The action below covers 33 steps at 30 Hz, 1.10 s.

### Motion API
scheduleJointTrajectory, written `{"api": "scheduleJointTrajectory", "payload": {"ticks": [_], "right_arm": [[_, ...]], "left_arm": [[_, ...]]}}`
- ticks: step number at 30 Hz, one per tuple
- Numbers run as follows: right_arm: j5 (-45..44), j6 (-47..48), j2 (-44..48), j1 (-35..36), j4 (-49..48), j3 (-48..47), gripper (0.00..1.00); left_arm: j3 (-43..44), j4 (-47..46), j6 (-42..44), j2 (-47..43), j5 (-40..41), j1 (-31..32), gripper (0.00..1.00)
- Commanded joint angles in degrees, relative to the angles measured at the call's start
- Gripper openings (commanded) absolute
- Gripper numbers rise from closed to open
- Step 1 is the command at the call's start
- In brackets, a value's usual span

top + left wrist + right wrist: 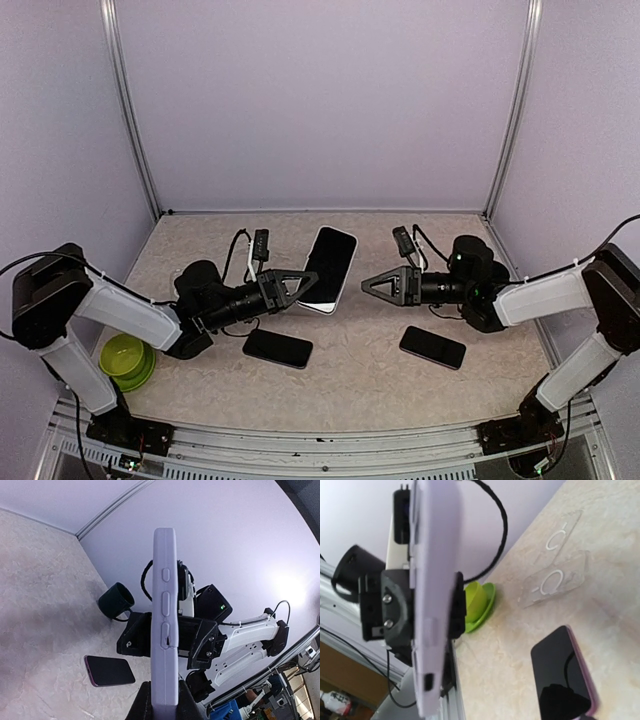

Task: Put the phone into the phone case
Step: Pass from the left arm to the right

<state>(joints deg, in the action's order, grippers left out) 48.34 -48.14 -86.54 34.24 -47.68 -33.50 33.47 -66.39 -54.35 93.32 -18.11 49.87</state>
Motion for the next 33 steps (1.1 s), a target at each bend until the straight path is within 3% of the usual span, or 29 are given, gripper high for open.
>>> {"api": "scheduleJointTrajectory", "payload": {"ticks": [1, 7, 22, 33], "right_arm": [[-3.1, -4.5, -1.4, 1.2, -8.6, -1.3, 0.82], [-3.3, -7.5, -2.3, 2.3, -14.4, -2.1, 0.77], [-0.9, -7.3, -7.9, 5.1, -11.3, -8.8, 0.66], [0.1, -6.8, -9.5, 6.5, -10.0, -11.3, 0.38]], "left_arm": [[-1.2, -12.7, -2.1, 0.8, 7.1, 1.6, 0.0], [-3.3, -19.6, -4.1, 3.2, 12.1, 3.5, 0.0], [-2.7, -27.7, -4.7, 8.3, 13.4, 6.0, 0.0], [-2.9, -29.4, -4.4, 9.6, 15.3, 7.1, 0.01]]}}
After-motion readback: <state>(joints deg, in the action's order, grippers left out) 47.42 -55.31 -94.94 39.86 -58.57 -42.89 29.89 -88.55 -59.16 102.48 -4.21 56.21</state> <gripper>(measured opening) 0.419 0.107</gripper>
